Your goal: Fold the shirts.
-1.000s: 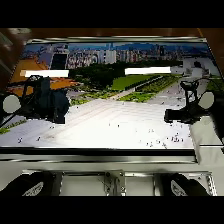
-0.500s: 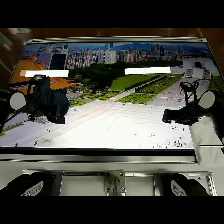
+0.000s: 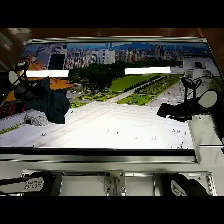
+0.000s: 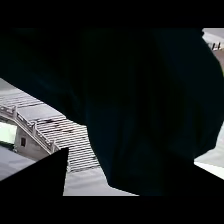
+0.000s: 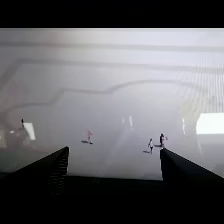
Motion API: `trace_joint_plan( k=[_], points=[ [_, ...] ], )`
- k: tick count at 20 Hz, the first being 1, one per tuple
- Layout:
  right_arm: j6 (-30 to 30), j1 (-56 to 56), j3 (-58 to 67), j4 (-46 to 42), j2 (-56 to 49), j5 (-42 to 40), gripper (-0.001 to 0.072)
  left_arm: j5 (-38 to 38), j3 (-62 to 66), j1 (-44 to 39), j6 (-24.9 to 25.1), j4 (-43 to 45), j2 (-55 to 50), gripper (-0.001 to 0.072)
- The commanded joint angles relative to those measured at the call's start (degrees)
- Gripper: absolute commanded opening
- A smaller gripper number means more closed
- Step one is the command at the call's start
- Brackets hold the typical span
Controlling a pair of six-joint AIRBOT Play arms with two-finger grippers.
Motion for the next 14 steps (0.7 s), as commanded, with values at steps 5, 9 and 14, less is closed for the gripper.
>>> trace_joint_plan(
  k=[5,9,14],
  points=[
    [0.4,0.0,0.0,1.1,0.0,-5.2,0.0686,1.7,2.7,4.0,-1.4,-7.3,-14.0,0.0720],
    [0.4,0.0,0.0,1.1,0.0,-6.7,0.0687,3.7,2.7,4.0,-1.4,-11.7,-15.1,0.0720],
    [-0.4,0.0,0.0,0.9,0.0,-6.0,0.0687,0.7,3.1,4.0,-0.2,-13.3,-13.7,0.0038]
  ],
)
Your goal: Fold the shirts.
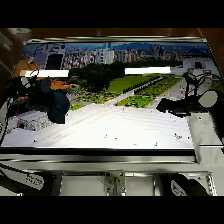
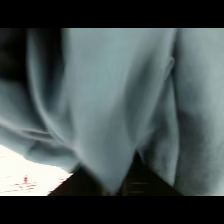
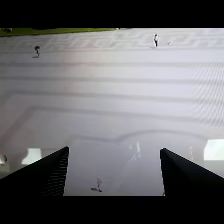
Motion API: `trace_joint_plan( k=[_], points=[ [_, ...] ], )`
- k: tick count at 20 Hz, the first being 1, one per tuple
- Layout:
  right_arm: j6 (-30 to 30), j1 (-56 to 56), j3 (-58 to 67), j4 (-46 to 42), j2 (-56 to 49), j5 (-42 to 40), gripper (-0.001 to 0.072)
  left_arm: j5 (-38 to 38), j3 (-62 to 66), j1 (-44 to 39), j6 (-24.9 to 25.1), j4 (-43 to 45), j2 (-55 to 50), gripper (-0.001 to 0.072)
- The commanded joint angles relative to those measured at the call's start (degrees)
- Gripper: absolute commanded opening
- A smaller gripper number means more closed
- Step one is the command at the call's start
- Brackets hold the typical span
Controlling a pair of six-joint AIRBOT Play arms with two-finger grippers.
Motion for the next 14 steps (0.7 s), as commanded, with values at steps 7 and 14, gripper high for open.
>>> trace_joint_plan(
  k=[7,14],
  points=[
    [-1.3,0.0,2.5,0.0,0.0,-1.7,0.0686,-2.9,2.6,-4.6,11.7,-11.1,20.6,0.0037],
    [-9.2,0.0,11.7,-4.6,0.0,19.6,0.0686,-4.0,2.2,-26.8,7.8,-15.5,38.1,0.0038]
  ],
)
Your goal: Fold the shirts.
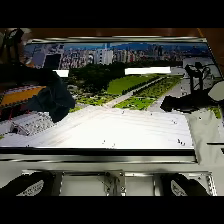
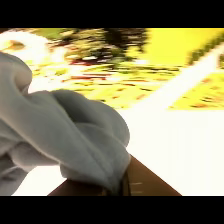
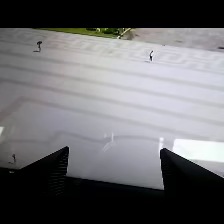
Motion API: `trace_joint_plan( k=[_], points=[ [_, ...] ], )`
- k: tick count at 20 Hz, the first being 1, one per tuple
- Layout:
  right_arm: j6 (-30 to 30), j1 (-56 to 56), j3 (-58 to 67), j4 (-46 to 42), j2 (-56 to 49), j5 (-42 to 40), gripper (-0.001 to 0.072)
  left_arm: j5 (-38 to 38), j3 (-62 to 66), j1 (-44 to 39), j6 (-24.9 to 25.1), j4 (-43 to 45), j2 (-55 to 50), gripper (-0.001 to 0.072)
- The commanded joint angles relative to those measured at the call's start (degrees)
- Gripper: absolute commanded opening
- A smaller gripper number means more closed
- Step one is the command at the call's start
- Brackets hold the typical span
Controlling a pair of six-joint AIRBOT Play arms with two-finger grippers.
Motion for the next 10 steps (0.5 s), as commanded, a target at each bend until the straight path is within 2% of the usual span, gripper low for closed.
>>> trace_joint_plan(
  k=[1,4,6,8,10],
  points=[
    [-1.9,0.0,3.6,-1.9,0.0,10.4,0.0685,1.2,-1.1,-12.5,-4.2,-1.9,4.7,0.0038],
    [-1.9,0.0,3.7,-1.8,0.0,15.5,0.0685,11.4,-8.4,-22.9,-9.5,-1.9,3.0,0.0038],
    [-1.9,0.0,3.7,-1.8,0.0,15.6,0.0685,19.5,-14.1,-28.5,-13.9,-2.0,0.2,0.0038],
    [-1.9,0.0,3.6,-1.8,0.0,11.8,0.0685,28.6,-17.4,-32.9,-17.3,-2.2,-4.0,0.0038],
    [-1.7,0.0,3.6,-1.8,0.0,7.3,0.0685,35.9,-17.5,-35.2,-17.3,-2.4,-8.9,0.0038]
  ],
)
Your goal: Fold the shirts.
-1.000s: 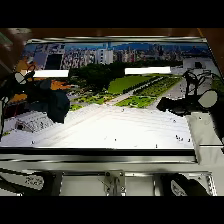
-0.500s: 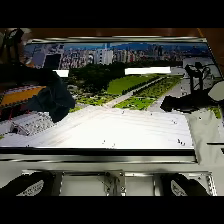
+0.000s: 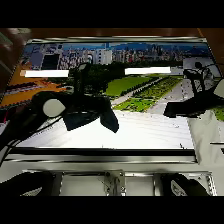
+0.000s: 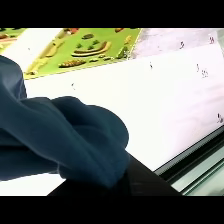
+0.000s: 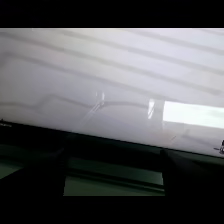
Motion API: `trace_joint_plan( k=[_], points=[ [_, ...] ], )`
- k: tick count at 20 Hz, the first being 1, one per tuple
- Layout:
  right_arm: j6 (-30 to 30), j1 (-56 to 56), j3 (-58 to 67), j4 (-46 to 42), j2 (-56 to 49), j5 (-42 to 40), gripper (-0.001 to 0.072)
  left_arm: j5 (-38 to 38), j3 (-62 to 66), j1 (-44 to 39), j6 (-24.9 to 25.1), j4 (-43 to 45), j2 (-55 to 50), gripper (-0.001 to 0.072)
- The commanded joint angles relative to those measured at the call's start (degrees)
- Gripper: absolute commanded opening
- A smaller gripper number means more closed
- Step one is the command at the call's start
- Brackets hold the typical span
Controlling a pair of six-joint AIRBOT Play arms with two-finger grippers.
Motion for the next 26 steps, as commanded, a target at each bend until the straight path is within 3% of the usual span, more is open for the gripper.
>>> trace_joint_plan(
  k=[1,3,4,5,6,8,11,12,14,15,16,17,21,26],
  points=[
    [0.5,0.0,0.1,0.0,-0.1,-5.3,0.0685,16.3,-2.8,-5.5,-3.5,-2.3,-7.2,0.0038],
    [1.1,0.0,0.1,0.0,-0.7,-6.8,0.0685,20.0,-2.8,-5.4,-2.0,-8.6,-10.1,0.0073],
    [1.1,0.0,0.0,0.0,-1.1,-7.1,0.0685,20.1,-2.8,-5.4,0.0,-11.0,-10.8,0.0301],
    [1.1,0.0,0.0,0.0,-1.6,-7.1,0.0685,19.2,-2.8,-5.2,0.8,-11.6,-11.1,0.0603],
    [1.1,0.0,0.0,-0.2,-2.1,-7.0,0.0685,16.9,-2.8,-4.3,0.8,-11.6,-10.9,0.0679],
    [1.0,0.0,0.0,-0.2,-3.3,-6.8,0.0685,6.8,-2.8,0.8,4.0,-10.2,-9.2,0.0671],
    [0.5,0.0,0.0,-0.3,-5.9,-6.4,0.0685,-15.9,-3.1,14.8,5.6,-1.6,-5.9,0.0650],
    [0.2,0.0,0.0,-0.2,-7.3,-6.1,0.0685,-21.4,-4.0,19.4,7.0,2.5,-4.4,0.0586],
    [-0.5,0.0,0.0,0.4,-10.7,-5.7,0.0685,-26.4,-8.6,28.6,7.5,5.6,-0.2,0.0592],
    [-1.1,0.0,0.0,1.4,-12.7,-5.7,0.0685,-26.6,-12.0,32.8,7.8,2.9,1.6,0.0619],
    [-2.1,0.0,0.0,2.8,-14.5,-6.0,0.0685,-26.3,-15.3,35.7,9.4,-1.1,2.5,0.0701],
    [-2.9,0.0,0.0,5.0,-16.5,-6.5,0.0685,-25.5,-18.8,37.7,10.8,-5.1,2.4,0.0720],
    [-5.6,0.0,0.0,13.2,-22.6,-6.4,0.0685,-15.9,-28.3,37.5,11.8,-9.0,-0.4,0.0720],
    [-6.6,0.0,0.0,13.5,-23.9,-6.5,0.0685,-8.2,-28.8,37.6,11.8,-8.8,-3.1,0.0720]
  ],
)
